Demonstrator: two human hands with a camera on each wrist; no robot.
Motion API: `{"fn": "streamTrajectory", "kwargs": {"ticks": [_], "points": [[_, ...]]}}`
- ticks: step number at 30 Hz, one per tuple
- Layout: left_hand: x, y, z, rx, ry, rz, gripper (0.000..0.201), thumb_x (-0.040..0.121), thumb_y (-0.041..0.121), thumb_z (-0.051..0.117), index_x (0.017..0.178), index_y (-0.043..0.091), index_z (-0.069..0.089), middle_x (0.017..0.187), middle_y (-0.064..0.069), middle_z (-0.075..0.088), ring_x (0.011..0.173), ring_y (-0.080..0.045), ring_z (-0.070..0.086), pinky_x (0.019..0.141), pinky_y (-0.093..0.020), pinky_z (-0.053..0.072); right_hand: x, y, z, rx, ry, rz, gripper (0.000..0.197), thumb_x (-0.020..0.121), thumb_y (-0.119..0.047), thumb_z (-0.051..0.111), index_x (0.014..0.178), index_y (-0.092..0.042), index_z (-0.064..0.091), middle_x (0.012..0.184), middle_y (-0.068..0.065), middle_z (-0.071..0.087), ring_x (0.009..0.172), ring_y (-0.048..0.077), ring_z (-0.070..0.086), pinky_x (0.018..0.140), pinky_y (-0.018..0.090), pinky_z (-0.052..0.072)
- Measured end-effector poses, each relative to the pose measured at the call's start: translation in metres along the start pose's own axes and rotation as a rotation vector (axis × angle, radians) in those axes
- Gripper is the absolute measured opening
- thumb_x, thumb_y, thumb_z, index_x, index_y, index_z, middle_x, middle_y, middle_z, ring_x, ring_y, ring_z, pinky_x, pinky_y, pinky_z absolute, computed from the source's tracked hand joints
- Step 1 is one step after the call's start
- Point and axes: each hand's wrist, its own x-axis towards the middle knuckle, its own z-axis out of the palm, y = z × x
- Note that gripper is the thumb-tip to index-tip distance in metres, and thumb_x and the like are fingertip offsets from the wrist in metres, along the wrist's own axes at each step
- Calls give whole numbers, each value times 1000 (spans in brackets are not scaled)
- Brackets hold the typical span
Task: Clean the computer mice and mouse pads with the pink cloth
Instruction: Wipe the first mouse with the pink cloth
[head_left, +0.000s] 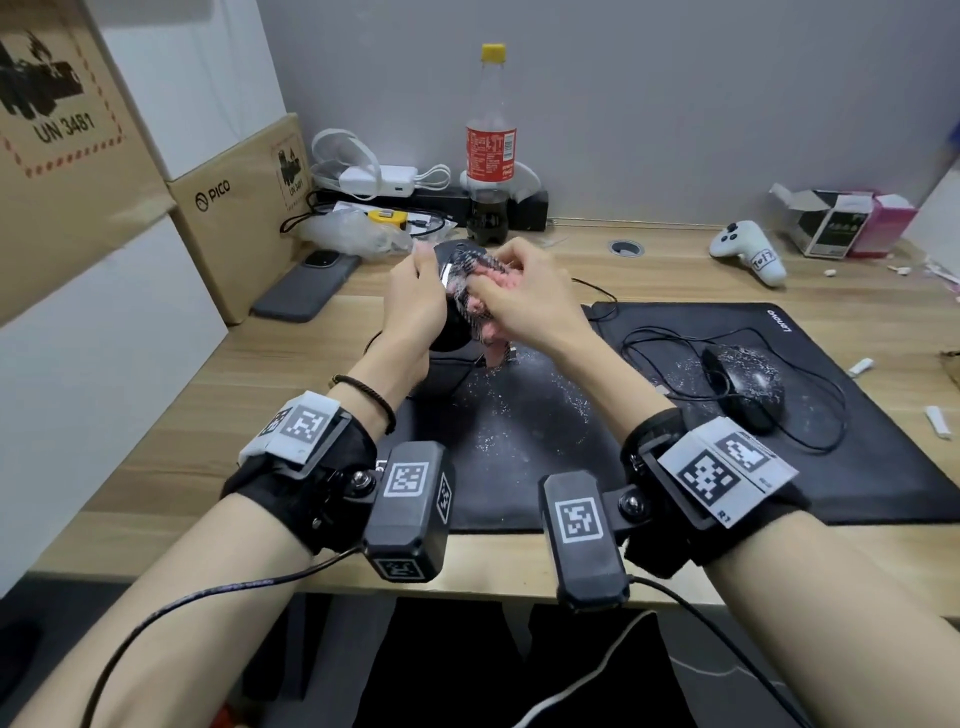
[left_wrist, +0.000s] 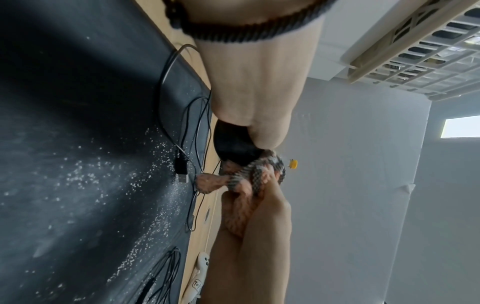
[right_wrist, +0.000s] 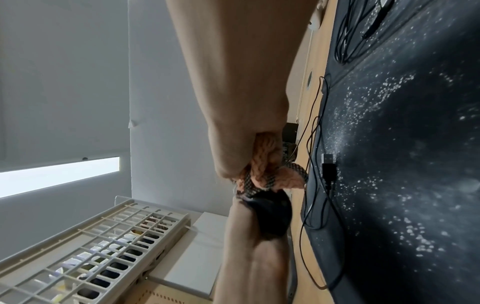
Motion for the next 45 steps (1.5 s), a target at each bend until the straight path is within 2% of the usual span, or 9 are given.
{"fn": "streamTrajectory", "kwargs": {"ticks": [4,9,17,21,26,31,37,41,45], "points": [[-7,-6,-4,-14,-58,164,40,104,26,33,64,20,41,62,9,37,58,-6,33,63,-29,30,14,-1,-7,44,109,85,12,87,-19,60,98,-15,54,75,-5,68,52,12,64,58,30,54],[-10,-5,-8,-53,-129,265,36,103,25,35,112,12,68,100,2,71,91,-8,62,84,-25,48,26,0,-6,65,161,154,19,69,-40,54,84,-29,50,101,6,69,100,34,65,86,53,55],[-1,-1,-2,-179,32,-52,30,102,27,32,110,15,58,108,0,59,100,-12,53,94,-30,42,2,4,-8,238,-48,160,8,93,-10,58,96,-12,51,77,0,64,51,10,60,44,23,47],[1,5,-5,-543,-95,-386,42,100,35,34,109,9,66,108,-8,69,95,-24,66,88,-36,52,-1,8,-6,55,-92,100,16,90,-23,63,101,-15,54,80,-4,64,68,23,68,67,37,56],[-10,8,-16,-727,-402,-407,47,101,37,37,132,7,55,132,-13,58,114,-23,58,103,-38,46,7,8,-17,137,-2,136,11,94,-12,55,104,-11,51,77,-3,57,38,2,49,40,17,41],[-18,5,-22,-674,-480,-405,47,101,41,38,136,13,52,132,-9,59,116,-22,59,90,-38,54,21,1,-18,200,112,134,12,89,-24,60,98,-20,53,91,1,60,55,14,56,55,31,48],[-21,8,-14,-585,-335,-366,29,102,31,40,114,16,62,90,2,73,76,-11,69,62,-25,58,27,-2,-15,197,96,116,22,82,-29,70,93,-24,52,98,5,66,74,18,65,63,38,56],[-8,6,-9,-492,-156,-348,31,101,33,42,114,12,62,103,-6,71,89,-20,69,81,-35,57,15,6,-3,227,-67,110,24,86,-10,69,92,-18,47,85,5,66,63,22,62,54,36,52],[3,7,-9,-566,-62,-427,33,101,37,42,108,11,61,93,-7,70,74,-20,69,68,-35,59,9,12,2,130,-121,104,23,84,-13,73,89,-17,50,80,1,64,60,16,63,59,37,55]]}}
